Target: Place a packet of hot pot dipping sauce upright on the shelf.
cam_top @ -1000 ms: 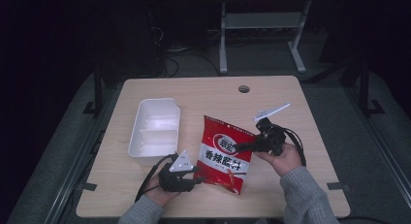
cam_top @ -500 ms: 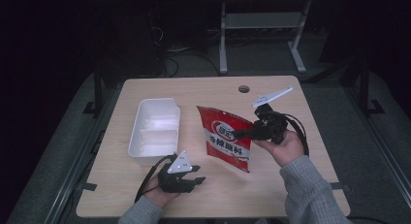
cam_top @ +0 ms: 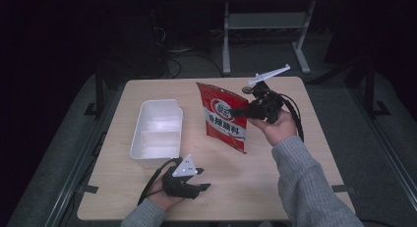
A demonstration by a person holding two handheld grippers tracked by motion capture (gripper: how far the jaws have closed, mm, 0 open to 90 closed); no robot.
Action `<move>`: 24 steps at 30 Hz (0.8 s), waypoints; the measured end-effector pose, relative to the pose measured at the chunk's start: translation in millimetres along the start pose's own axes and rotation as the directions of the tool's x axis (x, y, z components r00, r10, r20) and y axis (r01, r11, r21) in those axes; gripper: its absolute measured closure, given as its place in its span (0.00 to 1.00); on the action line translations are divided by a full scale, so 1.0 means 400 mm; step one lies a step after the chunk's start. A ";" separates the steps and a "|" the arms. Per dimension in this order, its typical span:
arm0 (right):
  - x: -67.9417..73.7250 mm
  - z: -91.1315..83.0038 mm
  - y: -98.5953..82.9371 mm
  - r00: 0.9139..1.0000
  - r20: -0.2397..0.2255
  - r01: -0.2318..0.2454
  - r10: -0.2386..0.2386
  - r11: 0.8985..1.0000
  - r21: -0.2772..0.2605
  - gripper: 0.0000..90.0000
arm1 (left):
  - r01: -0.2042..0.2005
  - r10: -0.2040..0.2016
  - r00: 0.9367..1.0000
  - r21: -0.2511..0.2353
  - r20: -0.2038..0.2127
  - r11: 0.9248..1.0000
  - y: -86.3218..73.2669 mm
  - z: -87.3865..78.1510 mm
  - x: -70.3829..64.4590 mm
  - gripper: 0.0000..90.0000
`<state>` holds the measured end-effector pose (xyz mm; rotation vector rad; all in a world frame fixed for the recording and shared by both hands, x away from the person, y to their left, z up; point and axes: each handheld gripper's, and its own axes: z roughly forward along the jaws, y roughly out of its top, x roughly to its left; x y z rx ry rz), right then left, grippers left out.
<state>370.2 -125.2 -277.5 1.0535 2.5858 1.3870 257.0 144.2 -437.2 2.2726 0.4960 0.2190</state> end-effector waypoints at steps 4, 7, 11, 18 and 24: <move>0.000 0.018 0.030 1.000 0.002 -0.003 0.003 1.000 -0.012 0.99 | 0.000 0.000 1.000 0.007 -0.001 1.000 -0.002 0.004 0.001 0.44; 0.006 0.043 0.058 1.000 0.006 0.006 -0.006 1.000 -0.016 0.99 | 0.000 0.000 1.000 0.008 -0.002 1.000 -0.004 0.004 0.001 0.41; 0.012 0.063 0.081 1.000 0.013 0.013 -0.013 1.000 -0.013 0.99 | -0.002 0.002 1.000 0.011 -0.001 1.000 -0.005 0.004 0.003 0.40; 0.021 0.098 0.124 1.000 0.016 0.020 -0.020 1.000 -0.020 0.99 | -0.005 0.005 1.000 0.012 0.001 1.000 -0.005 0.009 -0.001 0.39; 0.028 0.121 0.148 1.000 0.017 0.025 -0.025 0.999 -0.020 0.99 | -0.008 0.008 1.000 0.013 0.004 1.000 -0.003 0.011 -0.001 0.39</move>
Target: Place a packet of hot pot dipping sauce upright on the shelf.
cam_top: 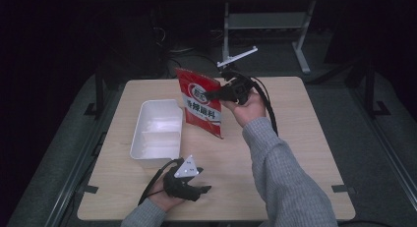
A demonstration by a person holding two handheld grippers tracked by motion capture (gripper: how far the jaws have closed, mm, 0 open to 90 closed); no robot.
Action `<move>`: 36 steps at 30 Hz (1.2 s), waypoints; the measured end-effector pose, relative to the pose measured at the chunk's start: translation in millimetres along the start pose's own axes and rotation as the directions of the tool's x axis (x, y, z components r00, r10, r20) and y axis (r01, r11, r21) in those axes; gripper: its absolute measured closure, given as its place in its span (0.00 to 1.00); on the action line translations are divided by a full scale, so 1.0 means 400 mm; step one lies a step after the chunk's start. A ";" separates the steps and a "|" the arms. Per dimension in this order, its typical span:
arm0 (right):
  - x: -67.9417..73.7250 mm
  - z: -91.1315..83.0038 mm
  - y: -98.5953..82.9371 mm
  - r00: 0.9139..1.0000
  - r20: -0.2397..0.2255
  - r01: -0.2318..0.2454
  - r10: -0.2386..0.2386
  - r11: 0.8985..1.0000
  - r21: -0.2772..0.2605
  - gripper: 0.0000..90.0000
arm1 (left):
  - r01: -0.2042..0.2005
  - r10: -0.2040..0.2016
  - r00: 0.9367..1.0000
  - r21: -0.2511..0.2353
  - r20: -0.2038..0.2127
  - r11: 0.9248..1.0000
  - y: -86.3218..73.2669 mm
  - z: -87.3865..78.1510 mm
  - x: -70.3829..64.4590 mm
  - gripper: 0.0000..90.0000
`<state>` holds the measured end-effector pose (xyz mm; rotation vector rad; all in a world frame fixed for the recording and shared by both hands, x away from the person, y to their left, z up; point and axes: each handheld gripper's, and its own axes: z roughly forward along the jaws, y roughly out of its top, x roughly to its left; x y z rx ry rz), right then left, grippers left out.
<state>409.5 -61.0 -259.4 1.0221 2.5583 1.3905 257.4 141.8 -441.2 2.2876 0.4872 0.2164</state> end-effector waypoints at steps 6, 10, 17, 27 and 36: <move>0.004 0.022 0.027 1.000 0.000 0.006 -0.006 1.000 -0.006 0.99 | 0.000 0.000 1.000 0.001 0.003 1.000 0.000 0.001 0.001 0.39; 0.011 0.036 0.045 1.000 0.000 0.010 -0.010 1.000 -0.007 0.99 | 0.002 -0.002 1.000 -0.001 0.002 1.000 -0.001 0.000 0.003 0.38; 0.029 0.065 0.077 1.000 -0.004 0.025 -0.025 1.000 -0.005 0.99 | 0.010 -0.010 1.000 -0.005 0.004 1.000 -0.001 0.001 0.001 0.38; 0.043 0.097 0.112 0.999 -0.010 0.035 -0.035 0.999 -0.007 0.99 | 0.000 0.000 1.000 0.003 0.011 1.000 0.000 0.008 -0.004 0.37; 0.049 0.124 0.136 0.999 -0.015 0.040 -0.040 0.999 -0.007 0.99 | 0.003 -0.003 1.000 0.002 0.013 1.000 -0.001 0.010 -0.002 0.37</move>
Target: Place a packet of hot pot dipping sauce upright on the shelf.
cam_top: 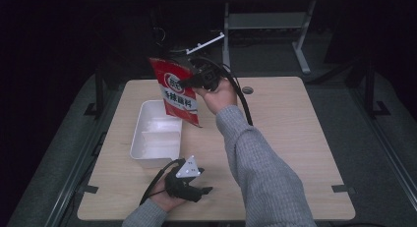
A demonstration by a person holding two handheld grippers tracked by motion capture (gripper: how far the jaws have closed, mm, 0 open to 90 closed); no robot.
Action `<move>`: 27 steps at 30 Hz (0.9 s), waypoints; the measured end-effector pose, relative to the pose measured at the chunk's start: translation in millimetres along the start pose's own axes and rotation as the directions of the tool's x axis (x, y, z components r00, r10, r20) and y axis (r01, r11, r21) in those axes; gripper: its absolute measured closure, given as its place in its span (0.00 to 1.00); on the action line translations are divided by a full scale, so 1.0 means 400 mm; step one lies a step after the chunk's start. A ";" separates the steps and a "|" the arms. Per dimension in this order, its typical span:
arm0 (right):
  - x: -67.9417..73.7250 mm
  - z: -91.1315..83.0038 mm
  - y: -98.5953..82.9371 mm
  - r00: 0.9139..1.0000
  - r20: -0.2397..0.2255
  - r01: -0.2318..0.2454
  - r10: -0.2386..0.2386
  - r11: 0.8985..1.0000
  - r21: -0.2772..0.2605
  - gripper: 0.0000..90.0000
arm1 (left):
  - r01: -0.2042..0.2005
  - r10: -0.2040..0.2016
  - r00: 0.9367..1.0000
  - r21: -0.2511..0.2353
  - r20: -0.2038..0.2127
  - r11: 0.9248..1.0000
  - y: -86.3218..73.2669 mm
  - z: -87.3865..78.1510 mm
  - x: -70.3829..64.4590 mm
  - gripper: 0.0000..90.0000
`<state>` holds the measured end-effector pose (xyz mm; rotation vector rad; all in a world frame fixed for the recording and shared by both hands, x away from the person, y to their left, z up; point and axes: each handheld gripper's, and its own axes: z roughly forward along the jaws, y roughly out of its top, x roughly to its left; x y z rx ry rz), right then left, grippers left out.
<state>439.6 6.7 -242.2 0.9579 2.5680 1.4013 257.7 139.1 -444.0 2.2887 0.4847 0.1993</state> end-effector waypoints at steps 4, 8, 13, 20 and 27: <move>0.005 0.015 0.008 1.000 -0.005 0.005 -0.005 1.000 0.002 0.99 | 0.000 0.000 1.000 -0.003 0.000 1.000 0.000 0.000 0.001 0.37; 0.012 0.035 0.018 1.000 -0.004 0.016 -0.016 1.000 0.006 0.99 | -0.002 0.002 1.000 -0.005 -0.001 1.000 0.001 0.000 0.001 0.37; 0.022 0.064 0.034 1.000 -0.002 0.028 -0.028 1.000 0.010 0.99 | -0.005 0.005 1.000 -0.005 -0.001 1.000 0.001 0.000 0.002 0.37; 0.028 0.110 0.054 0.999 0.008 0.041 -0.041 0.999 -0.008 0.99 | -0.004 0.004 1.000 -0.009 0.005 1.000 0.001 -0.001 0.001 0.36; 0.025 0.156 0.061 0.999 0.013 0.041 -0.041 0.999 0.004 0.99 | -0.010 0.010 1.000 -0.006 0.011 1.000 0.000 -0.002 0.002 0.36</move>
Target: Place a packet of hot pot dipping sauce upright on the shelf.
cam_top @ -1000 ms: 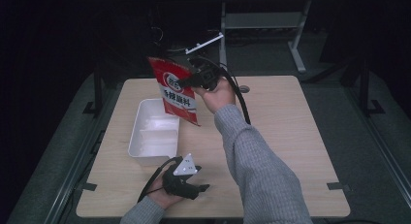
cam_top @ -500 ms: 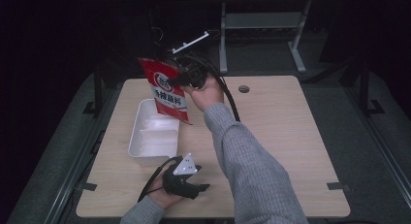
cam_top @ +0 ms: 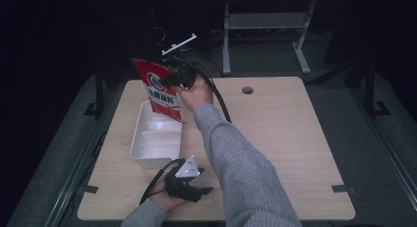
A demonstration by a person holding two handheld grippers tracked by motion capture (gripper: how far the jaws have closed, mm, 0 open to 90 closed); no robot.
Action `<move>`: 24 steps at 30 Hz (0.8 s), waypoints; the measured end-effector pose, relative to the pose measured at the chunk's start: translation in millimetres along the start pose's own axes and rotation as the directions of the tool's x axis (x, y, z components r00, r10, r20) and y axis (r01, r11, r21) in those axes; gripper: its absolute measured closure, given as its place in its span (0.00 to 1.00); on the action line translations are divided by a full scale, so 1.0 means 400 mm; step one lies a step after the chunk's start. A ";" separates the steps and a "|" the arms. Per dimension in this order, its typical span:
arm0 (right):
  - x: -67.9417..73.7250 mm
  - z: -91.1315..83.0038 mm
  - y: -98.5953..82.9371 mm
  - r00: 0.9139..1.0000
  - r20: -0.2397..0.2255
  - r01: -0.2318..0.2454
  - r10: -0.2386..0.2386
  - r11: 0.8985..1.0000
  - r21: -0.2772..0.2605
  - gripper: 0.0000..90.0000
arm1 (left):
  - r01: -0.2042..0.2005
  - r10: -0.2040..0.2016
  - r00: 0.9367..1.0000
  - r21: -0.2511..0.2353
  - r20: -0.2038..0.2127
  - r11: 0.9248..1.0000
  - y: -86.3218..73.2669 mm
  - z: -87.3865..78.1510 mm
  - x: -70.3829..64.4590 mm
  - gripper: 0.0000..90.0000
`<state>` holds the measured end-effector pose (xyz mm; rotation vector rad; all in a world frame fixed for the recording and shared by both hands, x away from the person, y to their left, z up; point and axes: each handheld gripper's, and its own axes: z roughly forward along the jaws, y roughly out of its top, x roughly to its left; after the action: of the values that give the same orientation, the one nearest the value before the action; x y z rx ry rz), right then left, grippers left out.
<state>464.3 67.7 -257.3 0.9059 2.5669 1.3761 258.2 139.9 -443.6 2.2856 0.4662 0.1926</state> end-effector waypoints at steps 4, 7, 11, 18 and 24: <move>0.000 0.024 -0.002 1.000 0.000 0.007 -0.007 1.000 0.007 0.99 | 0.000 0.000 1.000 0.001 0.001 1.000 0.000 0.000 0.001 0.36; -0.003 0.030 -0.004 1.000 -0.007 0.005 -0.005 1.000 0.006 0.99 | 0.000 0.000 1.000 0.000 0.001 1.000 -0.001 -0.001 0.001 0.36; -0.006 0.043 -0.007 1.000 -0.014 0.004 -0.004 1.000 0.007 0.99 | 0.003 -0.003 1.000 -0.002 -0.004 1.000 -0.002 -0.001 0.002 0.36; -0.011 0.067 -0.014 1.000 -0.028 -0.002 0.002 1.000 0.008 0.99 | 0.000 0.000 1.000 0.000 -0.004 1.000 -0.005 -0.004 0.003 0.36; -0.010 0.080 -0.018 0.999 -0.035 0.003 -0.003 1.000 0.012 0.99 | 0.002 -0.002 1.000 0.002 -0.007 1.000 -0.007 -0.007 0.005 0.36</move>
<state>475.4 86.0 -282.5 0.8871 2.6040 1.3891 258.5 144.2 -443.7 2.2868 0.4722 0.1992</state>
